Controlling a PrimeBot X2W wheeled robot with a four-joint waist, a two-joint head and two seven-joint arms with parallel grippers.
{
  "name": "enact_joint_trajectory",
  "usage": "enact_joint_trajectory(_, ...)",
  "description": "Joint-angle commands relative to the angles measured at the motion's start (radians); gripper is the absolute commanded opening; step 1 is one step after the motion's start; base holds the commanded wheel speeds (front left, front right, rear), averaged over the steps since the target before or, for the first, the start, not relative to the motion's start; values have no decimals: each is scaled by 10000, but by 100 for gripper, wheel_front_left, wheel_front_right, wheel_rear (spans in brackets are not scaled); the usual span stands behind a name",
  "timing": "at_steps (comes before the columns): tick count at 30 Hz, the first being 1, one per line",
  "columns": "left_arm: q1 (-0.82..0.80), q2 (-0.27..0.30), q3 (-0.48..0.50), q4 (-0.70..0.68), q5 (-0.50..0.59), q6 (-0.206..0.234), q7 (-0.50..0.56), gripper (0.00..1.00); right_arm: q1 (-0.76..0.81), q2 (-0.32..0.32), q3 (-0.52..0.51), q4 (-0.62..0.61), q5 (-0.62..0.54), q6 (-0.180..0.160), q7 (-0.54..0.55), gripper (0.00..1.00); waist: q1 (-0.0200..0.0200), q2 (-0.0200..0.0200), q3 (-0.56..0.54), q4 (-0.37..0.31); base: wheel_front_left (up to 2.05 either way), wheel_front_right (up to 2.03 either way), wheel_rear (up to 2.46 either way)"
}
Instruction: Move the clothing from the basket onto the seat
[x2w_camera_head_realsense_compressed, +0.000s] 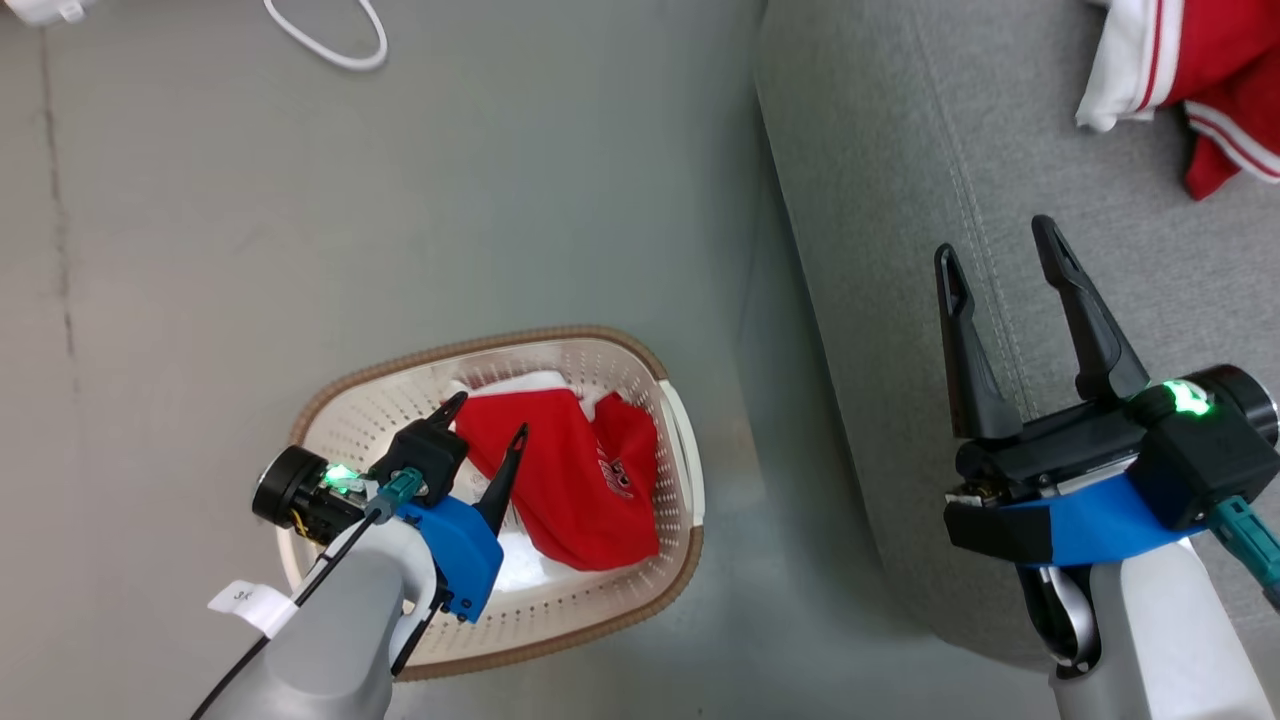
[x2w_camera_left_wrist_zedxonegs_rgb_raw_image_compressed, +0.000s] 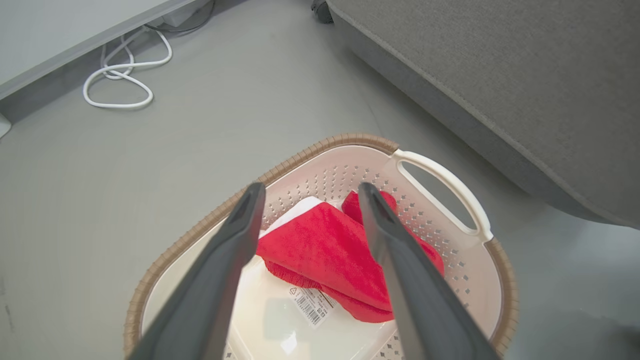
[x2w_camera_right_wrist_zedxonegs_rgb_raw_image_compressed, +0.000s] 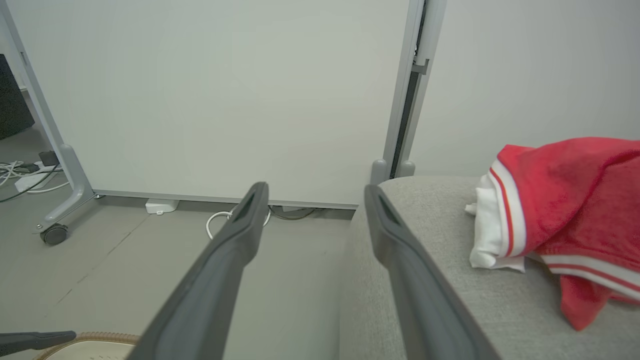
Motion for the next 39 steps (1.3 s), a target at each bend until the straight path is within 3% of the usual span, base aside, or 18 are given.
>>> enact_joint_trajectory(1,-255,-29,-95,169,-143,-2,-27,100,-189,-12,14,-70,-27,1,-6,100,-2,0,237,71,0,0,0)
enact_joint_trajectory(11,-1431,-382,-1247,1799,-1955,-3,219,100,-733,34,65,-385,-96,1,-6,100,-2,0,1611,-75,0,0,0)
enact_joint_trajectory(23,-2494,-348,-2277,2469,-3816,-3,1181,100,-1200,26,204,-906,-274,1,-5,100,-2,0,2984,-141,0,0,0)
enact_joint_trajectory(39,-3347,-101,-2418,2989,-5703,-3,2224,100,-1222,79,438,-1544,-326,1,-5,100,-2,0,3927,-494,0,0,0)
